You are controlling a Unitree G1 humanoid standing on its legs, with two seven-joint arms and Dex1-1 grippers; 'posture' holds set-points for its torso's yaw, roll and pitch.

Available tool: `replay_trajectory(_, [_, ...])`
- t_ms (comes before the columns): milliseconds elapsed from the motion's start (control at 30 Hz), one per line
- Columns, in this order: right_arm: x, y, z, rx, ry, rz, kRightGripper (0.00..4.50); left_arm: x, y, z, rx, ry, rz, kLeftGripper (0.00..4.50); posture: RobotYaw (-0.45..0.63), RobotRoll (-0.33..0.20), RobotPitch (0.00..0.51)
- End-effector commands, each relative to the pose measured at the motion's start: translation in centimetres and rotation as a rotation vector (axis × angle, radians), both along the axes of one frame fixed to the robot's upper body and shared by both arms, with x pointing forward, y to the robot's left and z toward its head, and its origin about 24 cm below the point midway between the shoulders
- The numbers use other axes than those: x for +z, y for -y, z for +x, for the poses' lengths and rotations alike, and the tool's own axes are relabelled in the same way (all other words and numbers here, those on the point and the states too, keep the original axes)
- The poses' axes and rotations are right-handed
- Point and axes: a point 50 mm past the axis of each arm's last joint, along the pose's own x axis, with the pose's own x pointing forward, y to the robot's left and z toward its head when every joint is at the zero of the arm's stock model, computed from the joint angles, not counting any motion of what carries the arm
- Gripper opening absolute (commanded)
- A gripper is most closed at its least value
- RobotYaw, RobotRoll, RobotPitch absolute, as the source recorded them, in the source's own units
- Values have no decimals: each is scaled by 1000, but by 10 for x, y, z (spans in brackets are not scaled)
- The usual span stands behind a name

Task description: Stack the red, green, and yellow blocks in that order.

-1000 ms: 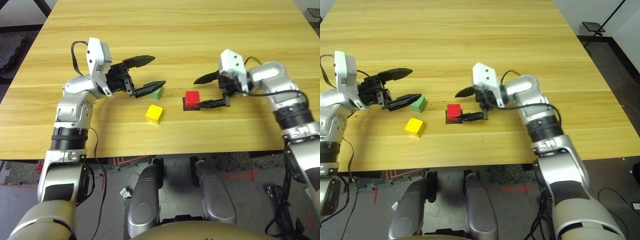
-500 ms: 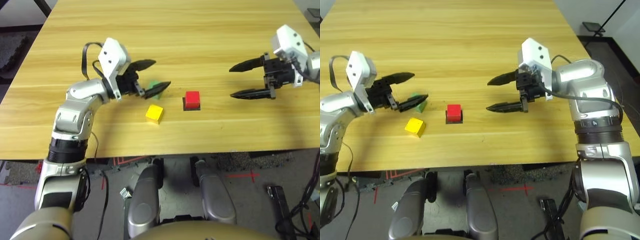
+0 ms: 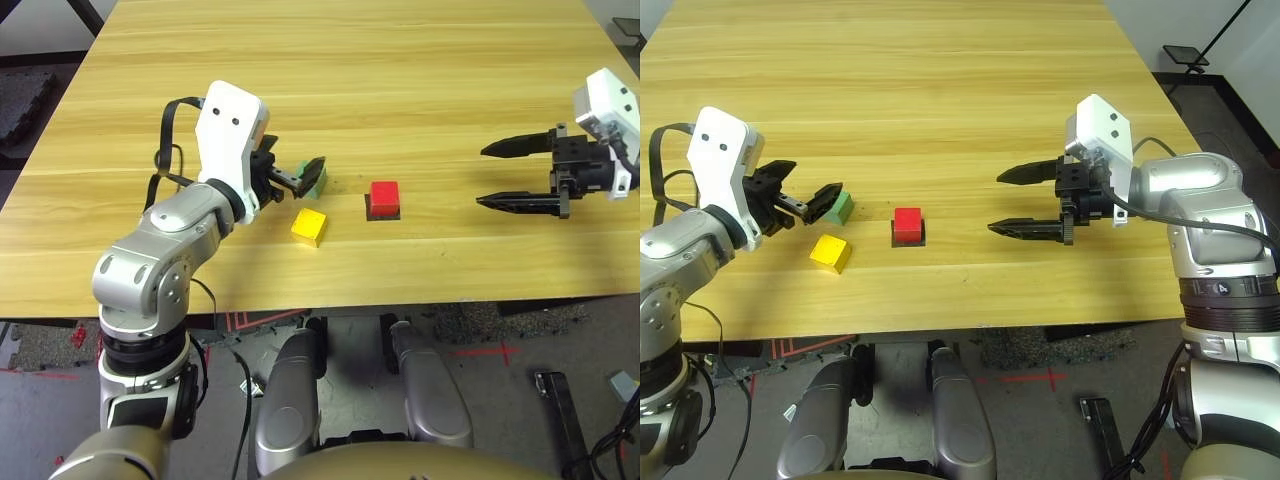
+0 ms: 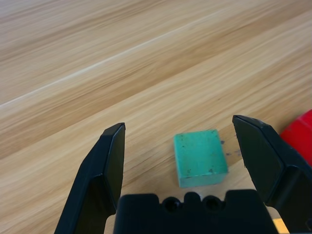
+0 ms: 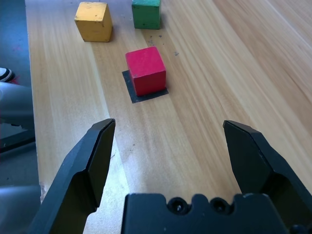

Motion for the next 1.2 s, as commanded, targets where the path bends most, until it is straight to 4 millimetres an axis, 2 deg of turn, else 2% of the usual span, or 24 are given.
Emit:
replay_trajectory(33, [0, -1, -1, 5, 0, 5, 4464, -9, 5, -1, 5, -48, -8, 4500, 316, 98, 287])
replay_trajectory(267, [-4, -2, 7, -1, 1, 12, 4464, -9, 16, -6, -45, -82, -67, 4500, 337, 104, 285])
replay_trajectory(533, [-9, -10, 8, 30, -7, 24, 4464, -33, 24, -8, -68, -159, 24, 4500, 335, 102, 289])
replay_trajectory(733, [-11, -14, 7, 46, -15, 28, 4464, -37, 26, -6, -71, -149, 32, 4500, 335, 96, 289])
replay_trajectory(867, [-11, -15, 7, 51, -14, 26, 4464, -37, 27, -4, -69, -144, 23, 4500, 336, 94, 284])
replay_trajectory(1200, [-13, -19, 13, 61, -8, 32, 4464, -22, 26, 5, -40, -34, 26, 4500, 343, 95, 272])
